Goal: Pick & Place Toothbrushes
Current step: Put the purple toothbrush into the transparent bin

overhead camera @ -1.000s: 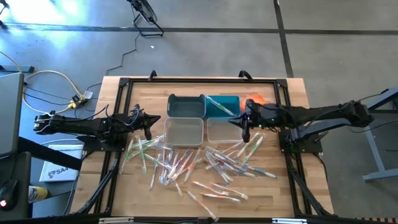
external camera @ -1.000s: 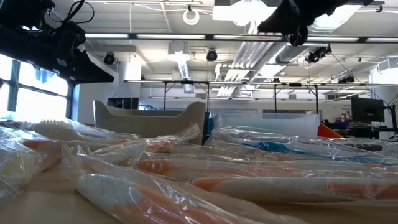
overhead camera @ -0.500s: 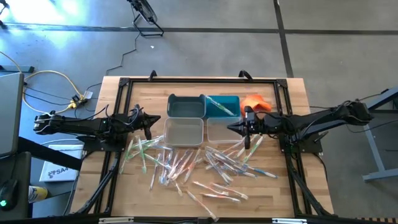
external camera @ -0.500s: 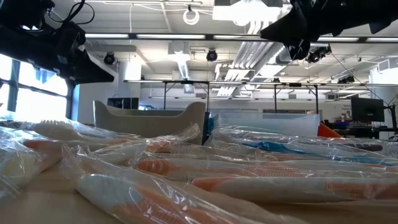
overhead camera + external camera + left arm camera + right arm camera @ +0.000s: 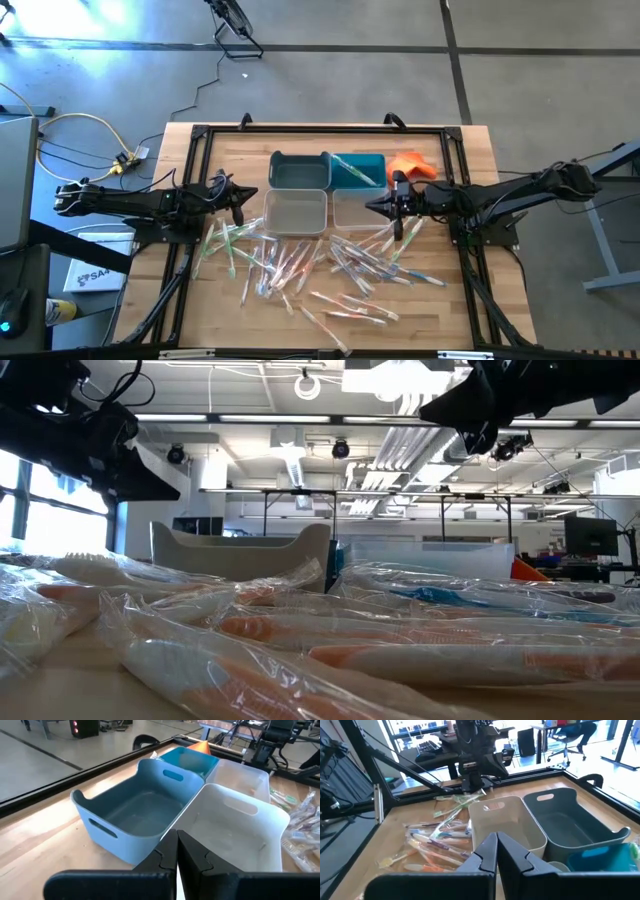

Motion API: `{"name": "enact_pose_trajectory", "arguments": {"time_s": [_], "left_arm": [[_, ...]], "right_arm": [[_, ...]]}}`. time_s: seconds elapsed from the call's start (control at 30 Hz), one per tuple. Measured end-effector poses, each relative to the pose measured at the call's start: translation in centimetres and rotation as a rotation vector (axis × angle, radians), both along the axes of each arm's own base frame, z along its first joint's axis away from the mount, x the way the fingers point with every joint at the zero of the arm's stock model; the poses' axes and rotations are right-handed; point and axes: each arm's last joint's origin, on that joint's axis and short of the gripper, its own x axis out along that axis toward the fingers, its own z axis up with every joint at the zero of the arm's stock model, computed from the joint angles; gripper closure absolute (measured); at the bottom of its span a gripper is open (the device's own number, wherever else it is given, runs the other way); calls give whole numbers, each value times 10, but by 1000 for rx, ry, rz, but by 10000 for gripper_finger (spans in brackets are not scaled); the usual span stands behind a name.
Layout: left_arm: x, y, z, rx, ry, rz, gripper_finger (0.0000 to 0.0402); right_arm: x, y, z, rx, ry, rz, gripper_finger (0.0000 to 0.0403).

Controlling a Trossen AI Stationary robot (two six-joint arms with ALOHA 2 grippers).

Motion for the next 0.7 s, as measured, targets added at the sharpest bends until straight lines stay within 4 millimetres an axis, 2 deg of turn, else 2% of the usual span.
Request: {"name": "enact_pose_trajectory", "arguments": {"time_s": [0.23, 0.7], "left_arm": [[0, 0, 0, 0, 0, 0, 402], [0, 0, 1, -2, -8, -3, 402]], "right_arm": [[0, 0, 0, -95, 7, 9, 400], [0, 0, 0, -142, 10, 16, 401]]}}
